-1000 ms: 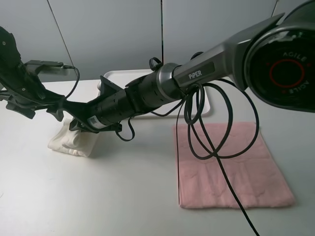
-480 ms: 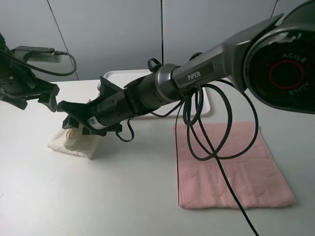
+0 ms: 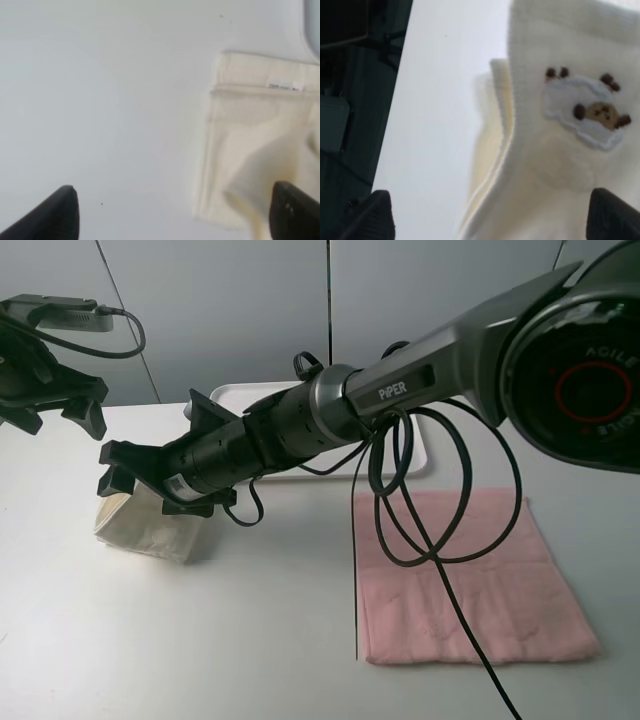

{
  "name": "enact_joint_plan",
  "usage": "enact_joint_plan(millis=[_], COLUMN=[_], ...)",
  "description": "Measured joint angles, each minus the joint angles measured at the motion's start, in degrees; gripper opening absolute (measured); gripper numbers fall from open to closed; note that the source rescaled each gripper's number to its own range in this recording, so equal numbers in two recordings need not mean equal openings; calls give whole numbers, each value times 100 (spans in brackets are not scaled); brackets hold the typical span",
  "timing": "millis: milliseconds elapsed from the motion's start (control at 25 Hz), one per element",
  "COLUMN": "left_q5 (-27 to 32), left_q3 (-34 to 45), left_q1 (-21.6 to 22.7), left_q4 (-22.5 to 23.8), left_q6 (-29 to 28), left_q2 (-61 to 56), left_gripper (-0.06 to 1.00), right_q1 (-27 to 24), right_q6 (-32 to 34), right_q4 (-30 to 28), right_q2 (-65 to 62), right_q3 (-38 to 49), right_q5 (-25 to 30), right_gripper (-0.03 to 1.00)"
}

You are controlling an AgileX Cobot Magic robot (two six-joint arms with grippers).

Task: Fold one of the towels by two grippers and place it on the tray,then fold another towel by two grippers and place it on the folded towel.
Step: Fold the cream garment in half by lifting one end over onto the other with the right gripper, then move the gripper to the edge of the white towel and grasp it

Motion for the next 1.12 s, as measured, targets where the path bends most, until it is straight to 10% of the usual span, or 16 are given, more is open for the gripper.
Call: enact_joint_plan(millis=[280, 760, 1120], left_q5=[602, 659, 691], left_q3=[-501, -501, -501], left_q1=[0, 0, 0], left_q4=[-44, -440, -560], left_q6=[197, 467, 515], left_q2=[-25, -25, -25], left_gripper=[98, 98, 98], right_q1=[39, -430, -430], right_q6=[154, 3575, 4217], right_q4=[-75, -3860, -4544], right_q2=[-62, -249, 168], right_q3=[-157, -189, -585], right_q5=[29, 266, 855], right_gripper=[84, 84, 84])
